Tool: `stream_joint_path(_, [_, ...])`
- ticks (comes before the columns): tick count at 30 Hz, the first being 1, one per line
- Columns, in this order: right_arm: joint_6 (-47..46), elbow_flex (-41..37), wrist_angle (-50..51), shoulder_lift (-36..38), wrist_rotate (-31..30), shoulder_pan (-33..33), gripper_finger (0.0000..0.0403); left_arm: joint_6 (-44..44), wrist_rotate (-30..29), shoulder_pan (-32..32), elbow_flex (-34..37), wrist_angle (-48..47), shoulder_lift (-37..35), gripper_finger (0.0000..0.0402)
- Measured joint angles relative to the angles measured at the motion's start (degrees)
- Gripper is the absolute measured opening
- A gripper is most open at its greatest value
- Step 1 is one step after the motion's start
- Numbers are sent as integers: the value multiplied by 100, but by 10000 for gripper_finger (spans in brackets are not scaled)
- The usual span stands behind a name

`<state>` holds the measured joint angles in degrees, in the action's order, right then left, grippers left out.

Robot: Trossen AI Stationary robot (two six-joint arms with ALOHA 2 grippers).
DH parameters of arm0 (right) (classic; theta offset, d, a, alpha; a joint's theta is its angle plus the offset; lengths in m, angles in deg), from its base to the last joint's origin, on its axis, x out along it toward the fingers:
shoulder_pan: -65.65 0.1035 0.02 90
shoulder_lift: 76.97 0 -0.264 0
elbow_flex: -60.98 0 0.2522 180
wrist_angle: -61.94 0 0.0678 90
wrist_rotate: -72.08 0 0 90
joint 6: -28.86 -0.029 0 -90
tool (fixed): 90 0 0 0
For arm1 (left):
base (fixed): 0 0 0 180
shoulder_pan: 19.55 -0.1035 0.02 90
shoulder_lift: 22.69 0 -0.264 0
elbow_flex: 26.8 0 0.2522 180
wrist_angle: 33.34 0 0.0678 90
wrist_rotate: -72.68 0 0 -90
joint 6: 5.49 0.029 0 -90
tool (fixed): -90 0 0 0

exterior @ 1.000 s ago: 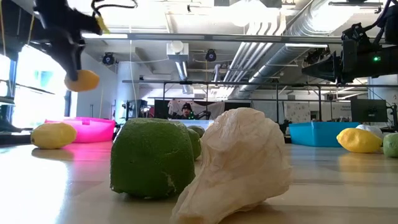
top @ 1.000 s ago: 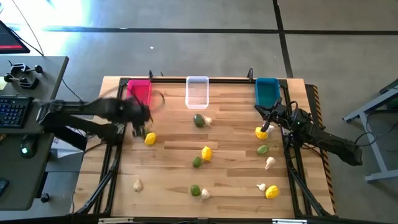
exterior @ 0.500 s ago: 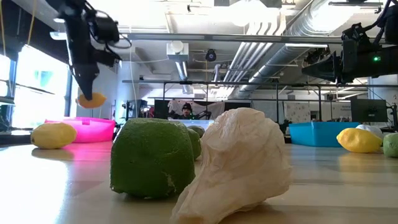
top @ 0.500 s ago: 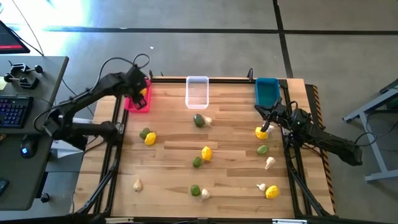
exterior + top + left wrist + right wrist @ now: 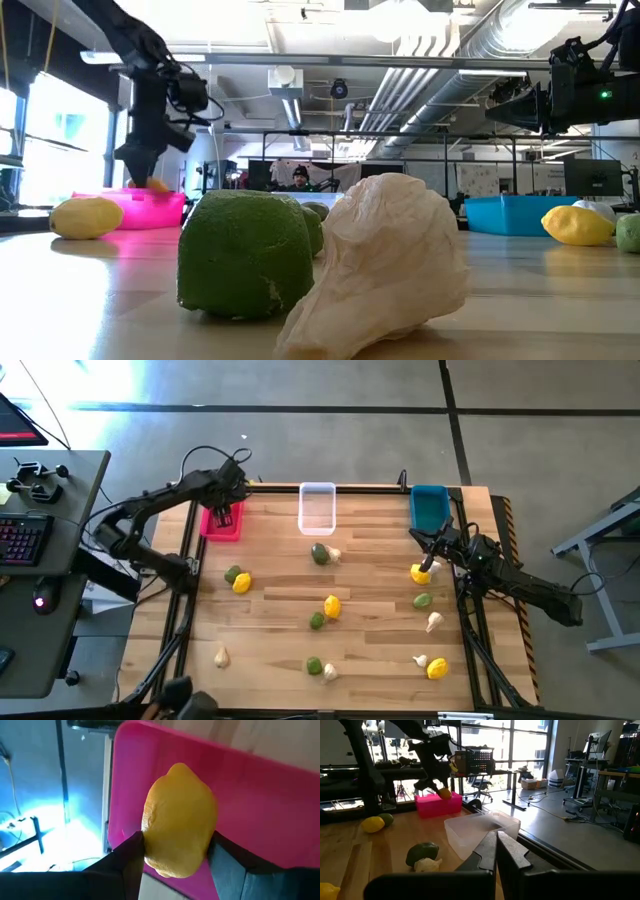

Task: Sort produce into baskets
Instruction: Put the lemon into the pink bin

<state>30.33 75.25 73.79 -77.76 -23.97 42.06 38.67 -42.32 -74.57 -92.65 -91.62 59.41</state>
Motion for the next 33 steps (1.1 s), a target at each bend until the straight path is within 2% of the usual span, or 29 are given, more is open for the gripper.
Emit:
stream_joint_path(11, [0, 0, 2, 2, 2, 0, 0, -313, 95, -206, 0, 272, 424, 170])
stream_joint_path(24, [0, 0, 2, 2, 1, 1, 0, -824, 172, -276, 0, 557, 435, 219])
stream_joint_path(33, [-1, -1, 1, 2, 1, 0, 0, -1052, 187, -272, 0, 549, 435, 223])
